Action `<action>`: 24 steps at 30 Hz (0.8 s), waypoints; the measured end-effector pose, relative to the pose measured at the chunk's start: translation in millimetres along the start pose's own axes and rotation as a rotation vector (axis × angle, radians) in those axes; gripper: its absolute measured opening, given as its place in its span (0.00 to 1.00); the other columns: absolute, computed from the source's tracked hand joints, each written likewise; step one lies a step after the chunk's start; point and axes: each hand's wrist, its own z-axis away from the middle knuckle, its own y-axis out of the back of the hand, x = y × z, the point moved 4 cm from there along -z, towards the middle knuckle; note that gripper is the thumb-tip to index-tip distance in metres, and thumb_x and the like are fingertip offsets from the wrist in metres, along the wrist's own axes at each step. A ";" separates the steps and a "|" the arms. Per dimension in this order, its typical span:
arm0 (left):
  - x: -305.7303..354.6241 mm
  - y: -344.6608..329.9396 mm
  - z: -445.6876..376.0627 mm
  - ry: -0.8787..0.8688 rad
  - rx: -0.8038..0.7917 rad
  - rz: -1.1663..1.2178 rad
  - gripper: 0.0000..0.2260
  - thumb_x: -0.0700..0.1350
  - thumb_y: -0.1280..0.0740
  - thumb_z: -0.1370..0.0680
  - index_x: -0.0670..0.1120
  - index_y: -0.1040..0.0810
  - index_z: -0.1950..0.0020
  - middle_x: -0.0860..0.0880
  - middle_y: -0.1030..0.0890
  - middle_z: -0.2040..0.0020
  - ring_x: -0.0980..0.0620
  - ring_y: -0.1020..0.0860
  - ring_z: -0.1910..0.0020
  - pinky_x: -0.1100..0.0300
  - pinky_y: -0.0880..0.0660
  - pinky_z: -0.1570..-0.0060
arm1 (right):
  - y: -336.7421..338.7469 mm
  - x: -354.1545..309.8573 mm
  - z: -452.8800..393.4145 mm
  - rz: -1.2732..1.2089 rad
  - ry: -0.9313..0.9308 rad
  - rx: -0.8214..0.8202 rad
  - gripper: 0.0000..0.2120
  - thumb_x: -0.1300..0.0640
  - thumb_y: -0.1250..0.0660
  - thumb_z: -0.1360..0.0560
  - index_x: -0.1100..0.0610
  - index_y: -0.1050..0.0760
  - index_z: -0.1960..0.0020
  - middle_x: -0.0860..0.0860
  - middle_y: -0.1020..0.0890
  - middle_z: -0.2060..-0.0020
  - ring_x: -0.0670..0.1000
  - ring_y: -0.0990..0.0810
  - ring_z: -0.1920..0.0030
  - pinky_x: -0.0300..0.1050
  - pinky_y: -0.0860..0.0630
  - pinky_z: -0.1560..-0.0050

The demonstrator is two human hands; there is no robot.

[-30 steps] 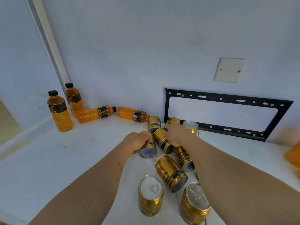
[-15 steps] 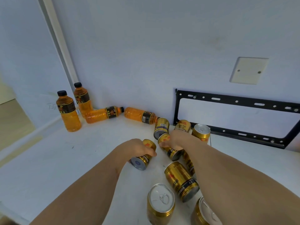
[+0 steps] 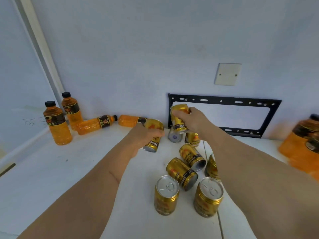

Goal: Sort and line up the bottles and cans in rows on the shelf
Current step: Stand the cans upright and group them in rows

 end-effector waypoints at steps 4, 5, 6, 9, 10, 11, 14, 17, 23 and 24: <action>35.8 -30.9 18.0 -0.103 -0.064 0.007 0.37 0.61 0.21 0.40 0.44 0.27 0.37 0.46 0.19 0.48 0.49 0.18 0.54 0.57 0.23 0.60 | 45.6 20.7 21.4 -0.161 -0.034 0.118 0.22 0.40 0.30 0.28 0.51 0.31 0.41 0.53 0.20 0.48 0.53 0.19 0.48 0.55 0.22 0.43; 44.1 -42.0 24.0 -0.129 -0.091 0.007 0.39 0.63 0.21 0.42 0.46 0.28 0.37 0.46 0.19 0.48 0.49 0.18 0.53 0.56 0.22 0.58 | 56.1 27.4 27.0 -0.162 -0.040 0.146 0.22 0.41 0.30 0.27 0.51 0.31 0.40 0.53 0.20 0.47 0.53 0.19 0.48 0.53 0.22 0.44; 51.2 -53.9 29.3 -0.150 -0.119 0.001 0.42 0.65 0.21 0.44 0.47 0.28 0.37 0.47 0.19 0.47 0.48 0.18 0.51 0.53 0.21 0.54 | 65.9 35.1 32.0 -0.162 -0.047 0.174 0.23 0.41 0.30 0.26 0.52 0.32 0.39 0.52 0.20 0.46 0.52 0.20 0.47 0.51 0.22 0.45; 66.1 -94.6 42.4 -0.174 -0.205 -0.011 0.44 0.65 0.21 0.46 0.49 0.28 0.36 0.47 0.19 0.47 0.49 0.18 0.50 0.52 0.20 0.52 | 94.5 64.2 43.3 -0.167 -0.085 0.245 0.28 0.40 0.31 0.26 0.52 0.34 0.33 0.52 0.22 0.45 0.52 0.21 0.46 0.49 0.24 0.46; 70.3 -109.0 48.4 -0.180 -0.227 -0.008 0.40 0.63 0.21 0.42 0.48 0.29 0.36 0.47 0.19 0.47 0.49 0.18 0.51 0.53 0.20 0.54 | 104.4 74.1 46.5 -0.175 -0.097 0.261 0.28 0.41 0.31 0.25 0.53 0.35 0.32 0.52 0.22 0.44 0.53 0.21 0.45 0.48 0.24 0.47; 72.0 -123.5 51.4 -0.173 -0.236 -0.006 0.37 0.61 0.21 0.39 0.49 0.30 0.36 0.47 0.20 0.47 0.49 0.18 0.51 0.53 0.20 0.54 | 114.8 84.4 48.5 -0.187 -0.111 0.275 0.29 0.41 0.30 0.25 0.53 0.35 0.31 0.52 0.23 0.43 0.52 0.21 0.45 0.47 0.25 0.48; 78.8 -169.7 62.6 -0.151 -0.255 -0.011 0.34 0.58 0.22 0.35 0.49 0.32 0.35 0.48 0.21 0.47 0.48 0.19 0.52 0.51 0.19 0.53 | 149.6 115.2 50.4 -0.214 -0.139 0.310 0.30 0.42 0.29 0.26 0.53 0.35 0.31 0.52 0.22 0.43 0.53 0.21 0.45 0.47 0.24 0.48; 87.0 -215.7 67.0 -0.128 -0.245 0.020 0.31 0.57 0.23 0.33 0.49 0.31 0.36 0.49 0.21 0.49 0.50 0.19 0.54 0.56 0.23 0.59 | 184.0 142.7 46.8 -0.222 -0.139 0.315 0.30 0.43 0.28 0.27 0.54 0.35 0.31 0.52 0.22 0.44 0.52 0.21 0.46 0.44 0.26 0.51; 88.9 -294.2 65.0 -0.087 -0.193 0.058 0.31 0.53 0.22 0.33 0.48 0.32 0.36 0.49 0.21 0.49 0.52 0.21 0.53 0.60 0.27 0.62 | 226.9 194.4 31.3 -0.230 -0.164 0.296 0.26 0.46 0.26 0.27 0.53 0.34 0.35 0.52 0.22 0.45 0.52 0.22 0.48 0.41 0.26 0.58; 87.2 -304.5 64.2 -0.074 -0.179 0.058 0.30 0.53 0.22 0.33 0.48 0.32 0.37 0.49 0.22 0.49 0.52 0.21 0.53 0.59 0.25 0.61 | 230.1 202.0 28.3 -0.230 -0.171 0.291 0.25 0.47 0.26 0.27 0.51 0.35 0.37 0.53 0.22 0.45 0.52 0.22 0.48 0.42 0.26 0.57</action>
